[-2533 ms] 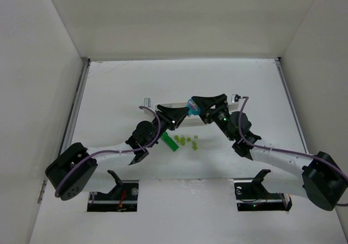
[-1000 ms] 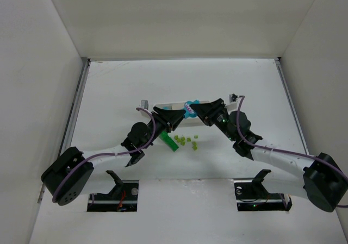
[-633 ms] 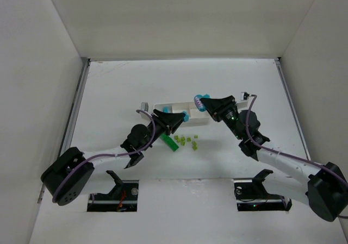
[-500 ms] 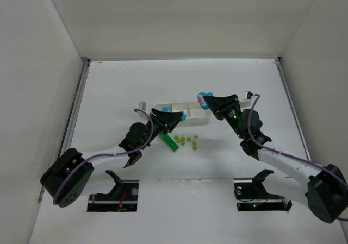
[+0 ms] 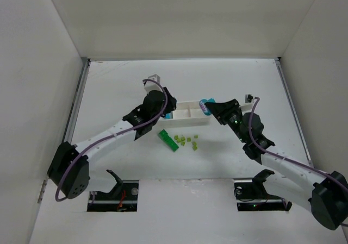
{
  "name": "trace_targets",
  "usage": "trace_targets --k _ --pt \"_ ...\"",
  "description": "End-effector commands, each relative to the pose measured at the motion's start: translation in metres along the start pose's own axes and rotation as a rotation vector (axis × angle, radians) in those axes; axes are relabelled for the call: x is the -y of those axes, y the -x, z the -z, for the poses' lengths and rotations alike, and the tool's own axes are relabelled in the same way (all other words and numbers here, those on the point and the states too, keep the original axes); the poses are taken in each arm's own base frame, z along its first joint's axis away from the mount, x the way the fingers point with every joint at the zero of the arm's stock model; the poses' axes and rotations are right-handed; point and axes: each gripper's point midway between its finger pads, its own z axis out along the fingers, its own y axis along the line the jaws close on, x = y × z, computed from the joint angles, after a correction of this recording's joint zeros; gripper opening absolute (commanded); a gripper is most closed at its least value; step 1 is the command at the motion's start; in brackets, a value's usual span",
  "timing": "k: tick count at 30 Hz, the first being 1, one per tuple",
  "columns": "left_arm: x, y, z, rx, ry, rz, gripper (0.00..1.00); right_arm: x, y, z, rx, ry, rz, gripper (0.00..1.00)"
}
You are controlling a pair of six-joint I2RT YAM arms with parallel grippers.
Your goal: Sort the legos into containers by color
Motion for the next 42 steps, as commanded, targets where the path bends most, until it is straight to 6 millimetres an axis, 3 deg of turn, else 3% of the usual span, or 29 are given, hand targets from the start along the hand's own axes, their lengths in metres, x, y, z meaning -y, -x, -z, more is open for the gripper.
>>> trace_targets --k 1,7,10,22,29,34,37,42 --pt "-0.066 -0.025 0.005 -0.104 0.305 -0.363 0.16 -0.007 0.006 0.003 0.022 0.021 0.050 0.35" --pt "-0.100 -0.031 0.004 -0.133 0.441 -0.479 0.18 -0.004 0.004 0.007 0.013 0.014 0.062 0.35" --pt "-0.107 -0.031 0.001 -0.134 0.453 -0.475 0.21 -0.003 0.003 0.007 0.008 0.014 0.063 0.35" --pt "-0.098 -0.032 -0.012 -0.112 0.383 -0.440 0.26 -0.001 -0.003 -0.002 -0.006 0.003 0.068 0.35" --pt "-0.093 -0.031 -0.012 -0.106 0.351 -0.403 0.42 0.000 -0.005 -0.002 -0.009 0.001 0.071 0.35" --pt "-0.089 -0.029 -0.009 -0.106 0.331 -0.375 0.44 0.000 -0.005 -0.002 -0.007 0.005 0.066 0.35" --pt "-0.079 -0.021 -0.001 -0.079 0.303 -0.331 0.44 -0.001 -0.005 -0.004 -0.008 0.005 0.063 0.36" --pt "-0.027 -0.007 0.025 -0.027 0.073 -0.059 0.44 -0.016 -0.005 -0.011 -0.014 0.047 0.024 0.36"
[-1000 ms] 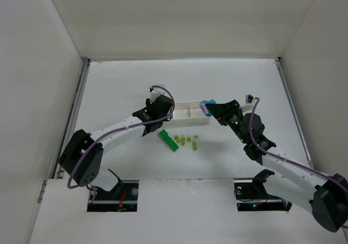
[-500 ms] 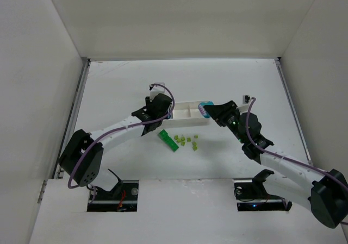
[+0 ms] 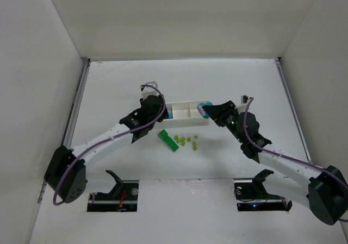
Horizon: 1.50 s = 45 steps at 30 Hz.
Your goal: Sort the legos into containers by color
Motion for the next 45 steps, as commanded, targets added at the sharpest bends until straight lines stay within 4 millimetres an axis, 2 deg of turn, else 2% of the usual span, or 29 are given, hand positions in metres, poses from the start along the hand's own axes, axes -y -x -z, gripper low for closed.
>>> trace_targets --k 1,8,14,20,38,41,45 --pt "0.041 0.032 0.037 0.075 -0.236 0.278 0.44 -0.041 0.012 -0.007 0.029 0.118 -0.050 0.37" --pt "0.090 0.040 0.072 0.054 -0.618 0.778 0.48 -0.065 0.011 -0.017 0.005 0.199 -0.232 0.37" --pt "0.113 0.054 0.084 0.067 -0.796 0.949 0.52 -0.084 0.005 -0.020 -0.028 0.278 -0.374 0.37" --pt "0.128 0.066 0.097 0.092 -0.908 0.986 0.53 -0.087 -0.010 -0.022 -0.035 0.263 -0.385 0.37" --pt "0.135 0.063 0.091 0.078 -0.910 0.985 0.47 -0.087 -0.016 -0.023 -0.042 0.258 -0.392 0.37" --pt "0.136 0.064 0.091 0.075 -0.912 0.985 0.45 -0.085 -0.017 -0.025 -0.044 0.253 -0.391 0.37" --pt "0.136 0.063 0.088 0.070 -0.907 0.990 0.36 -0.085 -0.017 -0.024 -0.044 0.254 -0.393 0.37"
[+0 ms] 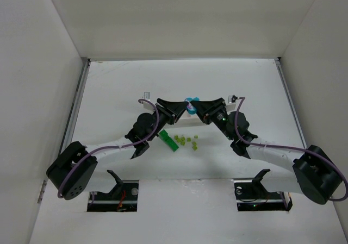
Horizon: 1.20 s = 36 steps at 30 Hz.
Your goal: Sort the legos into containers by color
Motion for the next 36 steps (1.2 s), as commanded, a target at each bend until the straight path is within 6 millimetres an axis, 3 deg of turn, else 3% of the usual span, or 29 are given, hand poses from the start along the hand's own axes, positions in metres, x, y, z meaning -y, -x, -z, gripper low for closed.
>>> trace_targets --k 1,11,16,21,23,31,36 --pt "0.036 0.001 -0.001 -0.004 -0.114 0.022 0.35 -0.035 0.000 -0.004 0.008 0.102 -0.020 0.37" --pt "0.031 0.002 -0.004 -0.007 -0.099 0.022 0.40 -0.028 -0.011 -0.006 -0.022 0.079 -0.012 0.37" --pt "0.034 0.005 -0.002 -0.001 -0.111 0.017 0.26 -0.027 -0.012 -0.007 -0.025 0.078 -0.012 0.37" --pt "0.037 0.011 0.005 0.014 -0.124 0.012 0.18 -0.027 -0.004 -0.001 0.012 0.071 0.021 0.62" --pt "0.036 0.016 0.010 0.024 -0.121 0.014 0.18 -0.027 -0.004 0.003 0.013 0.066 0.046 0.68" --pt "0.026 0.014 0.024 -0.017 -0.114 0.024 0.17 -0.027 0.005 0.016 0.023 0.047 0.155 0.71" --pt "0.025 0.008 0.031 -0.050 -0.120 0.018 0.17 -0.022 0.007 0.013 0.027 -0.001 0.221 0.72"
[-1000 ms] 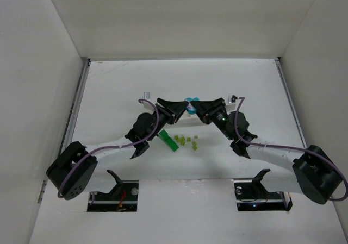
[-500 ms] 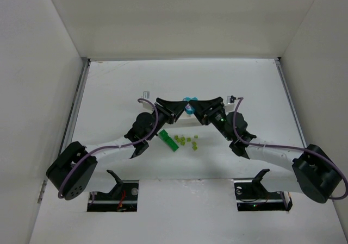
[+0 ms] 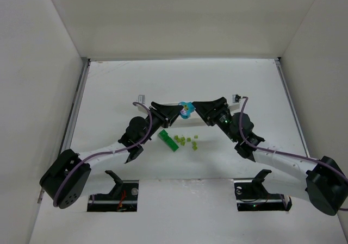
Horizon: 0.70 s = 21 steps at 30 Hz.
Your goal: Sort the legos into containers by color
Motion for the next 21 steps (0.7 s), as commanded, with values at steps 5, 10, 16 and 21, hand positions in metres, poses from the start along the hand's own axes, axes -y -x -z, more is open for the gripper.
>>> trace_targets --k 5,10,16,21 --pt "0.0298 -0.0043 0.0083 -0.032 -0.106 -0.001 0.17 -0.0133 0.0077 -0.0077 0.024 0.000 0.090 0.68" --pt "0.0274 -0.0074 0.0069 -0.041 -0.099 0.009 0.17 -0.0156 0.0043 -0.0086 0.012 0.014 0.084 0.64" --pt "0.0252 -0.0107 0.0063 -0.050 -0.095 0.017 0.17 -0.0167 0.0029 -0.0092 0.007 0.017 0.079 0.58" --pt "0.0228 -0.0111 0.0050 -0.051 -0.091 0.023 0.17 -0.0198 -0.0002 -0.0101 -0.008 0.033 0.073 0.59"
